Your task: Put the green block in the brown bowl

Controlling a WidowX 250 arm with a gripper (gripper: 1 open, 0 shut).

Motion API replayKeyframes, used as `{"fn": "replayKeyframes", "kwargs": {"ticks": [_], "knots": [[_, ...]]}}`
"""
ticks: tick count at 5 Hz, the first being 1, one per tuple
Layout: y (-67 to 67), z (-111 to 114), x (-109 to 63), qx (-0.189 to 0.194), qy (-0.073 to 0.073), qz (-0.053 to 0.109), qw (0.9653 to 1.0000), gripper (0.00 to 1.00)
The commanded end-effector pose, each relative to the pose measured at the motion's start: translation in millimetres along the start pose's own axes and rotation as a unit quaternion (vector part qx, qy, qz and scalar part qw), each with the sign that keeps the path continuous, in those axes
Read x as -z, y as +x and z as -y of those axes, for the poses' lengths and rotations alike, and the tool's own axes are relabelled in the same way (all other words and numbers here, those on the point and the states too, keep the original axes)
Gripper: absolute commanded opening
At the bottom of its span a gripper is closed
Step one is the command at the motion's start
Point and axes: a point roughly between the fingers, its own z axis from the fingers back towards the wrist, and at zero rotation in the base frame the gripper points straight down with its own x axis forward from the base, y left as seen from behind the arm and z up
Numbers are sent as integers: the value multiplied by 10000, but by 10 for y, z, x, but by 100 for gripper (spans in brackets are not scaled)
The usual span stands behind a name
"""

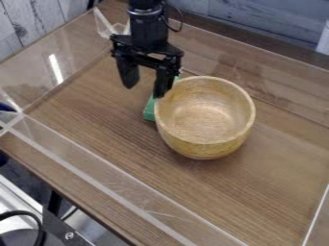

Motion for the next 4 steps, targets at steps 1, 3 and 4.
{"fn": "replayKeyframes", "kwargs": {"ticks": [1,3,4], "knots": [[143,-64,-162,-90,3,401,9992,100],[162,-138,-179,-247,-30,537,9982,100],[143,-139,-176,-306,-32,559,9980,100]]}}
